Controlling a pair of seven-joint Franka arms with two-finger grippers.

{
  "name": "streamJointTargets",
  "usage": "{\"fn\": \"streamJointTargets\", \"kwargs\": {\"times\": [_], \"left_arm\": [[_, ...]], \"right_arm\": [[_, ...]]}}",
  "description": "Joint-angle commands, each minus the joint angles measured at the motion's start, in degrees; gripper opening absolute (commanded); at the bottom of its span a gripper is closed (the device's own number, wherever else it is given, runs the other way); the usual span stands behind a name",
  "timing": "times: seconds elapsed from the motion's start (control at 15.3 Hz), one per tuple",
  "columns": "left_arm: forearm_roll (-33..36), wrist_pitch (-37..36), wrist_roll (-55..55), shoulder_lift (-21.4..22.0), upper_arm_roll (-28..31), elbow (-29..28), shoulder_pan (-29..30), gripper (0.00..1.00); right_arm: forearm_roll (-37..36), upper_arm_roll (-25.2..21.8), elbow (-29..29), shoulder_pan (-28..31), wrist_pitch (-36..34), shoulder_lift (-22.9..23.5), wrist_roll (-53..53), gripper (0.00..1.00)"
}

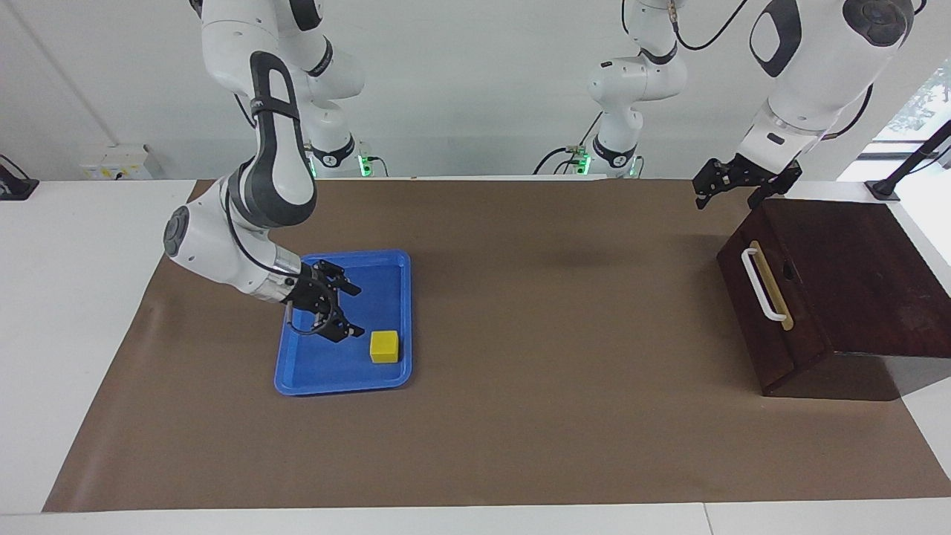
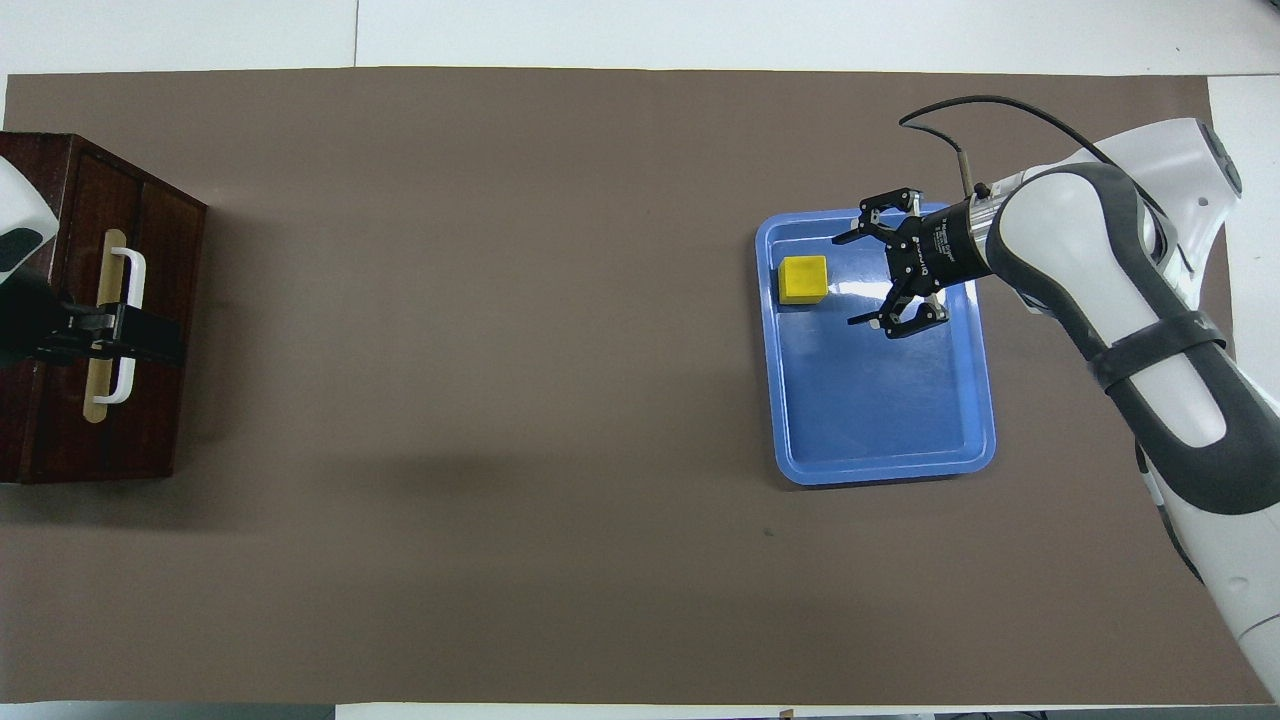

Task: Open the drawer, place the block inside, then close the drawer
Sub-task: 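Lower the open right gripper around the yellow block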

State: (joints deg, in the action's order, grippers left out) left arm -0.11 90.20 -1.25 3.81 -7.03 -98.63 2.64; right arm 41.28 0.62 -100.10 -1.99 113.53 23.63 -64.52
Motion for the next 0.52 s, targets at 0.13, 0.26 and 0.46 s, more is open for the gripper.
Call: {"fn": "streamJointTargets", "kwargs": {"times": [0.13, 0.26, 0.46], "left_arm": [[-0.33, -1.08, -0.24, -0.21, 0.08, 0.90, 0.08, 1.00], [-0.33, -1.08, -0.24, -0.21, 0.08, 0.90, 0.08, 1.00], [-0.33, -1.08, -0.24, -0.21, 0.08, 0.90, 0.08, 1.00]], "right_arm": [[2.39, 0.08, 3.51, 0.50, -0.32, 3.70, -0.96, 1.00], [3.37, -0.01, 3.43, 0.50, 0.11, 4.14, -0.79, 1.00], [3.72, -0.01, 3.34, 0.06, 1.52, 5.28, -0.70, 1.00]]}}
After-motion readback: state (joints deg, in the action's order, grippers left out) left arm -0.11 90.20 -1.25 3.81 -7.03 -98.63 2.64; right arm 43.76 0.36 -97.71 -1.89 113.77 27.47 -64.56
